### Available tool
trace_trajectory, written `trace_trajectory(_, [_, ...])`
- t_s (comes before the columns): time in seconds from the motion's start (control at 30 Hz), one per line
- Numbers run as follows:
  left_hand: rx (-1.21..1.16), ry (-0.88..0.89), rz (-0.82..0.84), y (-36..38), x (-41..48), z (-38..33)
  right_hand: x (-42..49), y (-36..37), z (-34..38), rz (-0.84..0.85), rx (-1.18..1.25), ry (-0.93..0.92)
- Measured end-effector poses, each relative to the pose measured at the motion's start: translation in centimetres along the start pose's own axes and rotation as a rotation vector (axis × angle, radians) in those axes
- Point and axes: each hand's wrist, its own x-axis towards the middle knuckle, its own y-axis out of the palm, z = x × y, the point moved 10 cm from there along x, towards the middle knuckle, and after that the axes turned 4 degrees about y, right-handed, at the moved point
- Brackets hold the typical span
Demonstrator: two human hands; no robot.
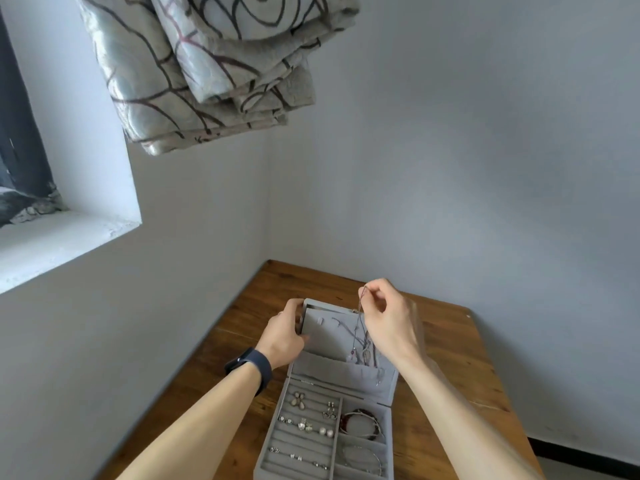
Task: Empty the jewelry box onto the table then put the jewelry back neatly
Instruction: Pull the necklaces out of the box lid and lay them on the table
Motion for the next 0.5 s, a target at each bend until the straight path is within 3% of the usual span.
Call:
trace_trajectory(0.2, [0.102,0.005,0.055,-0.6,-0.3,-2.0,1.2,-3.2,4.1,-0.047,0.082,-0.062])
trace_trajectory(0.5, [-0.06,0.293,0.084,-4.5,-4.6,-12.3,1.8,-8.3,8.7,-0.109,0.057,-0.068])
